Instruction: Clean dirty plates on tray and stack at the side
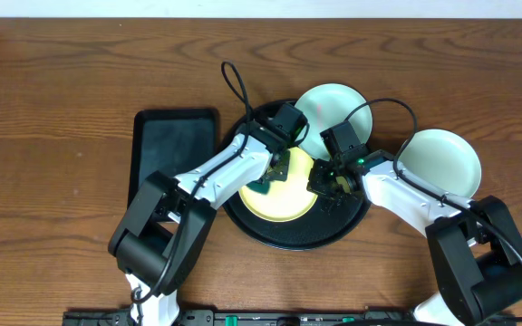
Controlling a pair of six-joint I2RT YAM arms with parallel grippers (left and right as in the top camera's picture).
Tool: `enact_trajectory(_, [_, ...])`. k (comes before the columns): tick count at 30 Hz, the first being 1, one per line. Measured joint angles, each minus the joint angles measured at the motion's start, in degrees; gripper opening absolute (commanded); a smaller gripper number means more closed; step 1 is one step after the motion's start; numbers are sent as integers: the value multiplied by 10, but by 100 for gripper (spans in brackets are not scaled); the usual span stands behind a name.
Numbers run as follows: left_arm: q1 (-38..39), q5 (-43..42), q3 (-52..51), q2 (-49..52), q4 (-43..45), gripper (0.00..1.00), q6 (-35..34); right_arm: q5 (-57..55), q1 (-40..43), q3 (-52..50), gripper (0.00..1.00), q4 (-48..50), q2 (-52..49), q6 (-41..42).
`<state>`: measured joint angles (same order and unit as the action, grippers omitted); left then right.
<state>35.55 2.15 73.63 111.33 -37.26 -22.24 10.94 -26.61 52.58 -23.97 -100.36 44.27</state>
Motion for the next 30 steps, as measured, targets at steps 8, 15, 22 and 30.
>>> enact_trajectory(8, [-3,-213,0,0,15,7,55,1,0,0,1,0,0,-2])
enact_trajectory(15, [-79,-240,40,3,9,7,62,2,0,0,1,-1,0,-6])
enact_trajectory(22, [-165,-239,155,3,-115,7,65,17,1,0,1,4,0,-30])
enact_trajectory(30, [-207,-219,183,-48,-165,7,76,44,1,0,1,-16,10,-86])
